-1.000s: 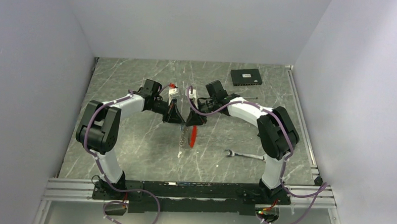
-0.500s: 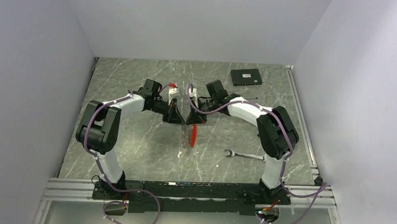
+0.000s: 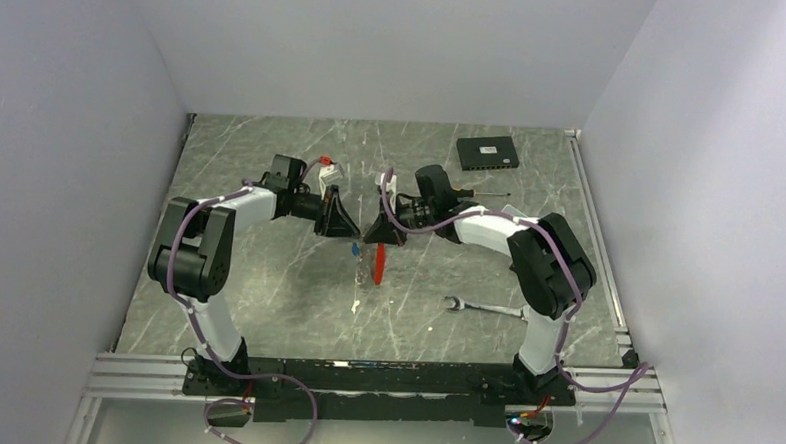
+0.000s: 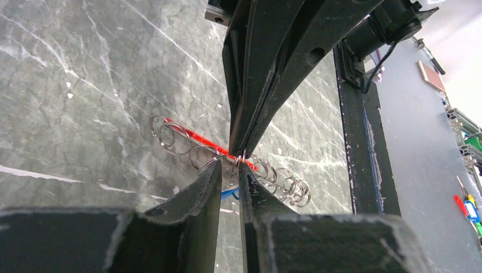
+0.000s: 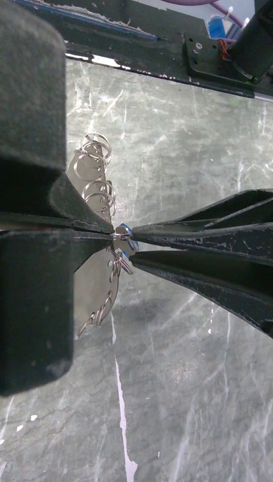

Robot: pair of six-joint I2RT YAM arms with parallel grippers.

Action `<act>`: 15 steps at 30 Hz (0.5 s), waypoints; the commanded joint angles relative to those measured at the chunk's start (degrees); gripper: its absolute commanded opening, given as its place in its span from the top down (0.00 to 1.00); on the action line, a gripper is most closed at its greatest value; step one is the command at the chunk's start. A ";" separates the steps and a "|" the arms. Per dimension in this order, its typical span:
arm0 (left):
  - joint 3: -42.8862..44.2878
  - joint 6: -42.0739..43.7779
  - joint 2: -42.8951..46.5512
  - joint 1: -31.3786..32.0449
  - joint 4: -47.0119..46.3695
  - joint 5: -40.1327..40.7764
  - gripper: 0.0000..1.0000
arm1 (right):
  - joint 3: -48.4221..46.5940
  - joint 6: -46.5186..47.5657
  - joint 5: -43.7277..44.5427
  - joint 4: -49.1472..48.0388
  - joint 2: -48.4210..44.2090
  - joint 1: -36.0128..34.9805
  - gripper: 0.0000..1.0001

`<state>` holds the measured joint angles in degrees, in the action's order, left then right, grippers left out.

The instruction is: Remove the keys from the keyring

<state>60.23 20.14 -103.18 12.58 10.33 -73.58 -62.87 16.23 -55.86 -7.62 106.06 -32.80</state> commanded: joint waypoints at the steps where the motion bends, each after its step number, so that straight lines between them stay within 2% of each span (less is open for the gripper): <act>1: -1.08 0.00 0.40 0.62 -2.02 -3.04 0.78 | 1.46 -3.78 -2.01 -9.24 -2.42 0.19 1.00; 9: -1.62 0.80 0.68 0.95 -1.80 -3.11 0.80 | 3.21 -6.17 -2.15 -13.00 -2.13 0.56 1.00; 15: -2.61 -0.64 -0.82 1.98 -3.70 -2.70 0.86 | 5.03 -9.77 -2.43 -18.13 -2.34 0.84 1.00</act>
<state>58.28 20.16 -103.18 13.56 8.60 -74.54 -58.81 9.43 -56.27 -17.85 106.06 -32.42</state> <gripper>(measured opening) 0.154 0.010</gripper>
